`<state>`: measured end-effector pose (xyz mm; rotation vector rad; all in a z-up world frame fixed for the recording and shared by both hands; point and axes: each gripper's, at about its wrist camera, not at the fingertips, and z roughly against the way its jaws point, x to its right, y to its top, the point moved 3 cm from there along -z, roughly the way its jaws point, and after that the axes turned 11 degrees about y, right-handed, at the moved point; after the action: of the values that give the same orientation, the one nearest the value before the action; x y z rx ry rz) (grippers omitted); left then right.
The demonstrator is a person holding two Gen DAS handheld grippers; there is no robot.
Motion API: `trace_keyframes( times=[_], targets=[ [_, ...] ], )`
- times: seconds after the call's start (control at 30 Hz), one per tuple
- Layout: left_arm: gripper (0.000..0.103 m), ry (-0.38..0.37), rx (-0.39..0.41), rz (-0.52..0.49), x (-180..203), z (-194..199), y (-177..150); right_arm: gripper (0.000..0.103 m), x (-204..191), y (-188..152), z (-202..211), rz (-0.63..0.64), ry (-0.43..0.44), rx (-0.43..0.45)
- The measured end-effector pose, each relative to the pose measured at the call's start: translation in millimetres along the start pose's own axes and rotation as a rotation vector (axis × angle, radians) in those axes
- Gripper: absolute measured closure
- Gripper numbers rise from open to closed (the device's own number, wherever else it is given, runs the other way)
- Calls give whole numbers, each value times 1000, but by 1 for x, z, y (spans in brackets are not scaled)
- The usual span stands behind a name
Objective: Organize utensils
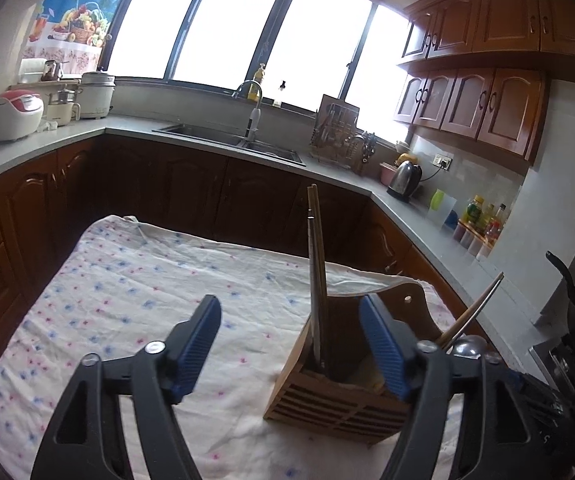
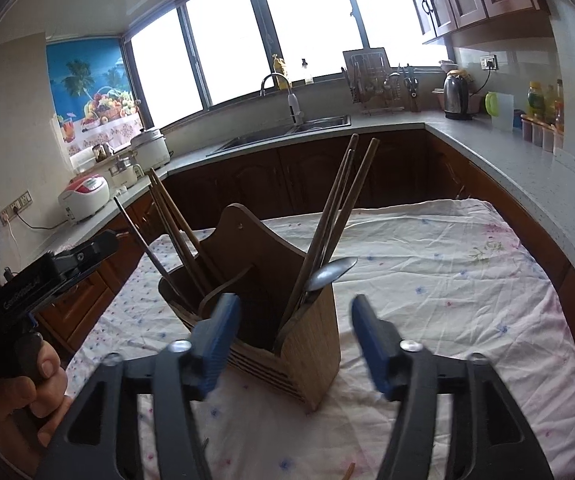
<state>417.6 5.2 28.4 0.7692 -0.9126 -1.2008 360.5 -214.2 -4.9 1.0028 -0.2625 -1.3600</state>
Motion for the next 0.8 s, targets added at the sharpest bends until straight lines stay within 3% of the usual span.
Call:
trace_keyframes(
  times=[0.2,0.57,0.8],
  targets=[
    [12,15,-5,3,-12,28,-11,15,-7,-11,12,-10,29,14],
    [7,4,0,67,-41,94,-29,13,-26,-32,55,-40,69,64],
    [4,-4,-1,66,-54,147,-58,13,-40,-60,86,-58,105,82]
  ],
)
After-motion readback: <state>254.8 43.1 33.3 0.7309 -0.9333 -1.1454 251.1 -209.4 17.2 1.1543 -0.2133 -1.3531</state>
